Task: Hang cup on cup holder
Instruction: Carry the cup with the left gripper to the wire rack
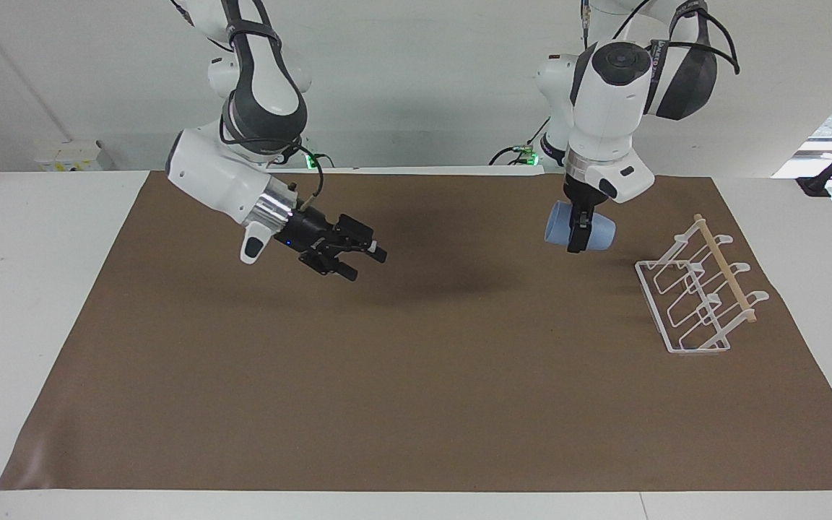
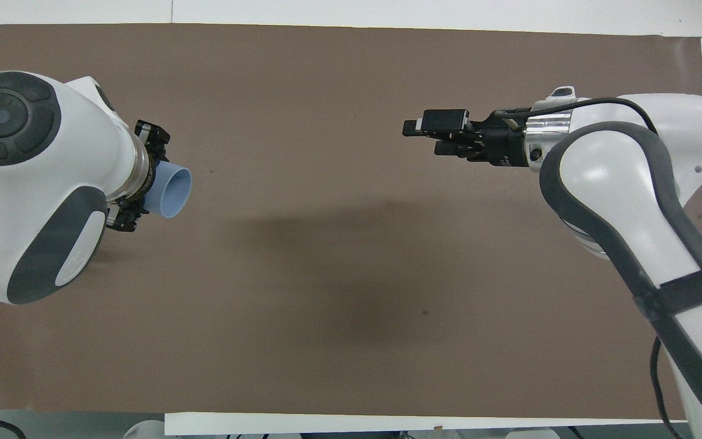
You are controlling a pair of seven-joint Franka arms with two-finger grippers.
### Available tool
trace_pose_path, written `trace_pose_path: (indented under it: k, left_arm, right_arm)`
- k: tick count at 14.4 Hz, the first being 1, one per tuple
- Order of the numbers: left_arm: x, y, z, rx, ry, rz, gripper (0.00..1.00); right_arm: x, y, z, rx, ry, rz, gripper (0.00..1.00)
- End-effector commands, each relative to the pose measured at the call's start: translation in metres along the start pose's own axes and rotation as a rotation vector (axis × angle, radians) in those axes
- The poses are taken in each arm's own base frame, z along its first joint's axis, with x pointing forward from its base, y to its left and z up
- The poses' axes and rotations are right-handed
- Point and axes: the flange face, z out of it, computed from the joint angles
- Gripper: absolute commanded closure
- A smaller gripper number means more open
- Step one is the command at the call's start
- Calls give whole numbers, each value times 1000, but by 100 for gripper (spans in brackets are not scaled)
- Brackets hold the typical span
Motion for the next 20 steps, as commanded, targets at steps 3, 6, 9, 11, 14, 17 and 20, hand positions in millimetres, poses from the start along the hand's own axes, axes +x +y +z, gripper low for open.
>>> trace_pose_path:
  k: [3, 6, 9, 11, 14, 17, 20]
  left_arm:
    - [35, 10, 49, 169, 495, 152, 100]
    - [49, 25, 91, 263, 809, 158, 100]
    - [65, 35, 135, 305, 1083, 71, 100]
    - [71, 36, 161, 315, 1205, 16, 100]
    - [67, 31, 188, 319, 1274, -44, 100]
    - [64, 23, 200, 305, 1307, -64, 100]
    - [74, 22, 219, 305, 1335, -77, 100]
  right_arm:
    - [16, 48, -87, -407, -46, -176, 1]
    - [21, 43, -164, -655, -132, -181, 1]
    - [18, 36, -245, -738, -170, -105, 1]
    - [6, 23, -275, -756, -212, -57, 1]
    - [-8, 17, -278, -862, -236, -11, 1]
    - [-6, 14, -276, -853, -230, -19, 1]
    - [-6, 17, -276, -811, -239, -5, 1]
